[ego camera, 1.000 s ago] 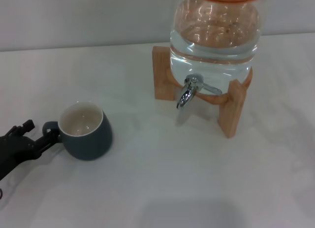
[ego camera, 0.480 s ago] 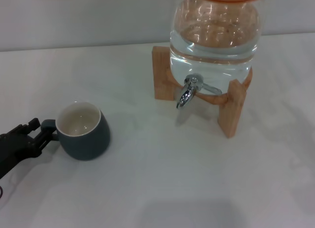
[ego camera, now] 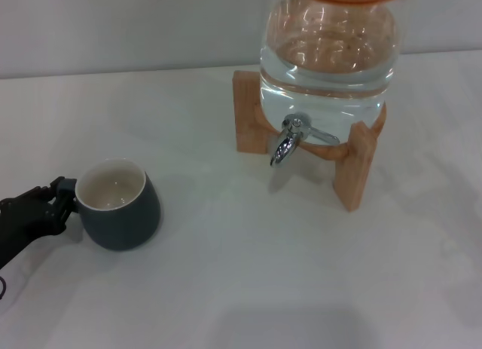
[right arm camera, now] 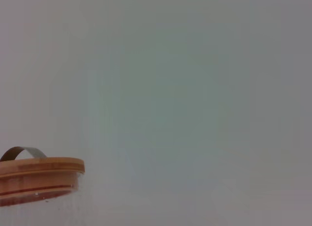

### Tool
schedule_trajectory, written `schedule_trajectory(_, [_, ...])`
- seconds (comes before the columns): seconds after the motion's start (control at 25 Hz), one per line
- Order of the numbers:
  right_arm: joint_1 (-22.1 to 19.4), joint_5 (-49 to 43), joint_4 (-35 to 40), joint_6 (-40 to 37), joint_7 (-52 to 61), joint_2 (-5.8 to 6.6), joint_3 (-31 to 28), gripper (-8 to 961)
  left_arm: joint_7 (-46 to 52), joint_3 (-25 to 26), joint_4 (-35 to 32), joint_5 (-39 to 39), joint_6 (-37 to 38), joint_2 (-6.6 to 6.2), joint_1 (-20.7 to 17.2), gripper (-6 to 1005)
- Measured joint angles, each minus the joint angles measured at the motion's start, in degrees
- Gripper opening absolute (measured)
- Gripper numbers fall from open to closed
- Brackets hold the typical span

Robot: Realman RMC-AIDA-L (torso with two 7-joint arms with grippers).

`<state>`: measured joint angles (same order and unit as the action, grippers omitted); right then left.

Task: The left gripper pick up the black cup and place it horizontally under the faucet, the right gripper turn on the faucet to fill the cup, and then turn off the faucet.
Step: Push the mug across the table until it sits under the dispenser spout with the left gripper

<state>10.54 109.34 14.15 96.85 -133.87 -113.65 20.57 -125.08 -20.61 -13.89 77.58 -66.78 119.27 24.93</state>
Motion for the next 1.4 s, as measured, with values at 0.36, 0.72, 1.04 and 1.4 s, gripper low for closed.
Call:
schedule_trajectory(0.36, [0.5, 0.1, 0.0, 0.0, -0.1, -0.43, 0.0, 814, -1.7, 0.0, 0.5, 0.0, -0.5, 0.17, 1.2, 184])
schedule_trajectory(0.72, [1.3, -0.3, 0.0, 0.0, -0.3, -0.70, 0.4, 812, -6.0, -0.1, 6.8, 0.0, -2.1, 0.26, 7.1, 181])
schedule_trajectory(1.04, [1.3, -0.4, 0.0, 0.1, -0.4, -0.78, 0.7, 811, -7.5, -0.2, 12.9, -0.5, 4.0, 0.35, 13.8, 181])
schedule_trajectory(1.4, [1.4, -0.5, 0.0, 0.3, -0.5, -0.78, 0.9, 809, -12.4, -0.2, 20.1, -0.6, 12.3, 0.60, 20.2, 181])
